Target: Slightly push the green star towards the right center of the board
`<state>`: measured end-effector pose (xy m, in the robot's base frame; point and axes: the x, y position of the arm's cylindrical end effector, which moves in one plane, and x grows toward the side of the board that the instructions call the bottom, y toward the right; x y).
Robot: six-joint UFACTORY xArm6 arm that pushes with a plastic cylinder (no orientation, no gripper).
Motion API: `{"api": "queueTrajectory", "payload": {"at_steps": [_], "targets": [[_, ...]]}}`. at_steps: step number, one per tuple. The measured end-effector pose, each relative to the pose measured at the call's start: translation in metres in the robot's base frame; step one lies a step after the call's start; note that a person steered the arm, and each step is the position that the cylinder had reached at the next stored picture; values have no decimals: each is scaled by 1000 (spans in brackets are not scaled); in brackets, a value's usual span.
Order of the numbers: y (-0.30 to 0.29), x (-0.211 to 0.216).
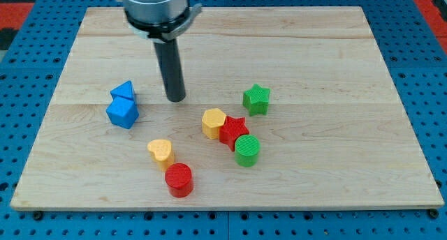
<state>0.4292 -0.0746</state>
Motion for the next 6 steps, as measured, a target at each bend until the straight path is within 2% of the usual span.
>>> {"api": "queueTrajectory", "payload": {"at_steps": [1,3,5,6], "targets": [[26,11],[126,15],[122,56],[152,78]]}}
